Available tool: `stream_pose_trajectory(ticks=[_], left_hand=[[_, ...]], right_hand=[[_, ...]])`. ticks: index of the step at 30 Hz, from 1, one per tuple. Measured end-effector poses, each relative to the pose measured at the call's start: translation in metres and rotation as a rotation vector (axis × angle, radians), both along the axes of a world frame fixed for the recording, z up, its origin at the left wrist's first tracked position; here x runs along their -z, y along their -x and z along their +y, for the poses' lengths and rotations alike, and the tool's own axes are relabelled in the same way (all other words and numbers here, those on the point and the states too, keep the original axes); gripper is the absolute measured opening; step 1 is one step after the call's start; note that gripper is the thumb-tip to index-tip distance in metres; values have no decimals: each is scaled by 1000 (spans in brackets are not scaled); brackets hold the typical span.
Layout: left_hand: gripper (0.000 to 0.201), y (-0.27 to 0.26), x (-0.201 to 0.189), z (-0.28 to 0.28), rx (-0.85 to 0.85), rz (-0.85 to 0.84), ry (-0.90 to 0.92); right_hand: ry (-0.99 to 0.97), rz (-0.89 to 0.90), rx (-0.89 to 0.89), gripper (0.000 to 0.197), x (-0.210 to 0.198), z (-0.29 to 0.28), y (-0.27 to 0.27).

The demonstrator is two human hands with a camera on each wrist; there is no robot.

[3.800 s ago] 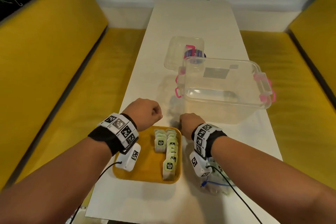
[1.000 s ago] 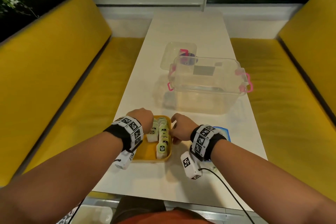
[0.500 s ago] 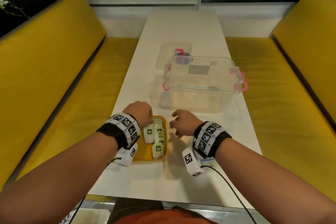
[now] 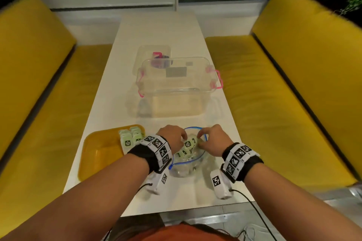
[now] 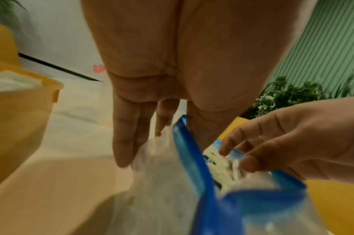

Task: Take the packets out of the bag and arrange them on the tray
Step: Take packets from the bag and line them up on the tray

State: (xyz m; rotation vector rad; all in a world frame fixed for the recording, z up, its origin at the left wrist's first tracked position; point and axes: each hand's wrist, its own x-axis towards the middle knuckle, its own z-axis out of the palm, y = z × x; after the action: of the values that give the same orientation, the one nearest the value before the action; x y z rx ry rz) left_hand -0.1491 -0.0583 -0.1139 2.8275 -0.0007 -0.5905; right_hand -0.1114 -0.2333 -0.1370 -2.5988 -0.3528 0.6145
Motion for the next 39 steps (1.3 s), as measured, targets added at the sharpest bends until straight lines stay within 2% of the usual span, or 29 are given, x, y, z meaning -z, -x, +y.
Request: stream_pose_trajectory(ticks=[5,9,12,17,19,23,26,28,32,37,39], left_hand=[[42,-2,18,-4,-140,48,96],[53,-3,16,-4,-275,-21,267],[47,2,21,-3,-336,-45,266],[21,18,34,-7,-370,-46,163],[24,18,31,-8,-381,-74,98],[38,13,21,-10,-336,-132,172],[29,10,11,-17,-287,-292,166],[21,8,11,-24,-219,-385,162],[28,3,14,-39,28,-403,8],[36,0,13,-46,280,-467,-167],[28,-2,13,-48,354,-398,-206]], right_hand=[[-137,213,-21,48,7,-16,8],[-270,64,-11,58,8,-22,5],[-356,51,12,57,18,-28,5],[-350,98,-10,55,37,-36,11],[-351,94,-24,54,42,-37,11],[-368,84,-17,51,43,-37,8],[-370,37,7,45,40,-37,5],[-334,-71,6,39,40,-37,6],[-283,-242,-31,27,36,-38,8],[-347,-230,-84,16,27,-37,9],[-327,-187,-88,14,23,-37,10]])
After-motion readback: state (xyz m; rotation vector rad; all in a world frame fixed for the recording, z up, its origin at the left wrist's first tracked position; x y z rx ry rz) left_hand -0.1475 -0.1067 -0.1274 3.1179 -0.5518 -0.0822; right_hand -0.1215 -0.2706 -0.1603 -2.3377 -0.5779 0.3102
